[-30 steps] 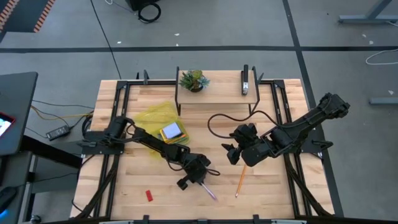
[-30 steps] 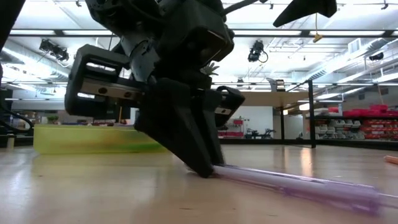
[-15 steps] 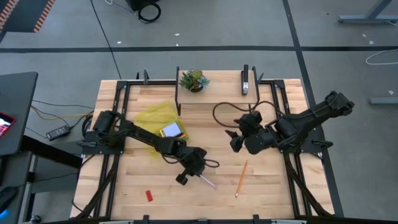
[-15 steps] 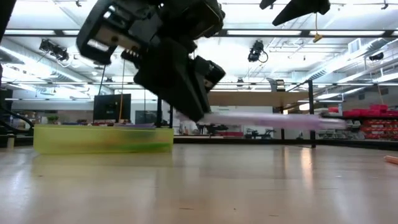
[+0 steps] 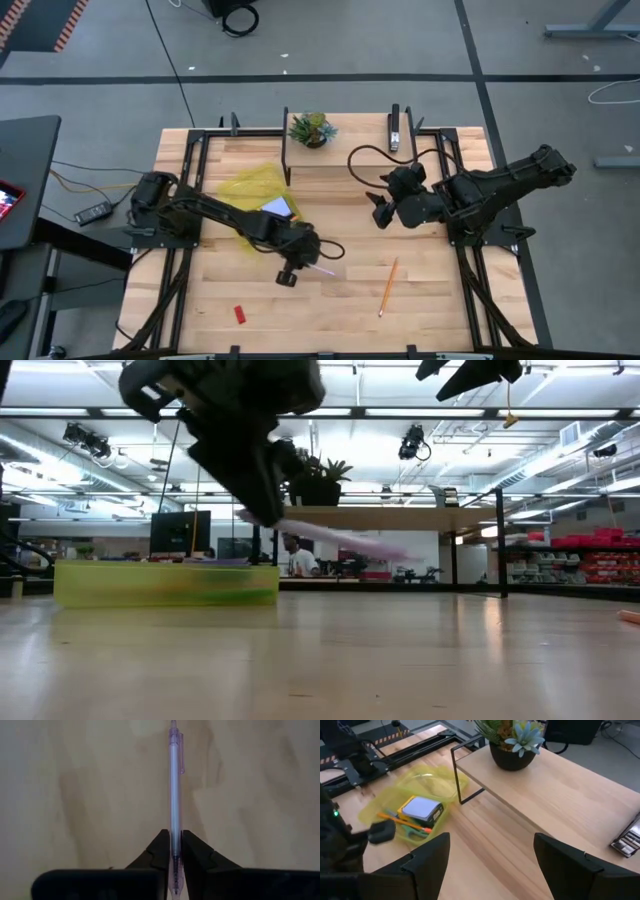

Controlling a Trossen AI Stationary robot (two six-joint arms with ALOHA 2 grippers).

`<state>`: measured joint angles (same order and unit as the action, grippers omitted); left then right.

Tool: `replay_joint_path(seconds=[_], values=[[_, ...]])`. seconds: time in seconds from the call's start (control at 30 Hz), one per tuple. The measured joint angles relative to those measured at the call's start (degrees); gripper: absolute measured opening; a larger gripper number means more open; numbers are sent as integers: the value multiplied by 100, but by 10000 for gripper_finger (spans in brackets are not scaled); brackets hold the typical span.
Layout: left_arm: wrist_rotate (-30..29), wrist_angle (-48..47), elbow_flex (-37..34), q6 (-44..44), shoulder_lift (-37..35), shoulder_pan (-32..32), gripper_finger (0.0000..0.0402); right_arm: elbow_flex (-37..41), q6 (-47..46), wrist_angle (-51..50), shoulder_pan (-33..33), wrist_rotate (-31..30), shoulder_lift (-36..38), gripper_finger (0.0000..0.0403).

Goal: Pack school essentials
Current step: Put the purple pen into the yellow supply box

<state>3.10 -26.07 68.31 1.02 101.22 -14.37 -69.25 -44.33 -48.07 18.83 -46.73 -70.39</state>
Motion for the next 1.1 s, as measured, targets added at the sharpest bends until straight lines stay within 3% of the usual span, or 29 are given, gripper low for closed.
replay_joint_path(seconds=[0.23,0.47,0.83,1.1], values=[[-429,-596,-161,-397,-347,-2,29,4,-7,0,2,-41,-2,293],[-821,-527,-1156,-1023,-1294,0,29,9,-74,4,2,-69,-3,293],[-1845,-441,-2409,-2836,-2731,-16,32,11,-213,105,2,-128,-7,293],[-2092,-384,-2771,-3600,-2906,-70,40,13,-198,144,4,-126,-7,293]])
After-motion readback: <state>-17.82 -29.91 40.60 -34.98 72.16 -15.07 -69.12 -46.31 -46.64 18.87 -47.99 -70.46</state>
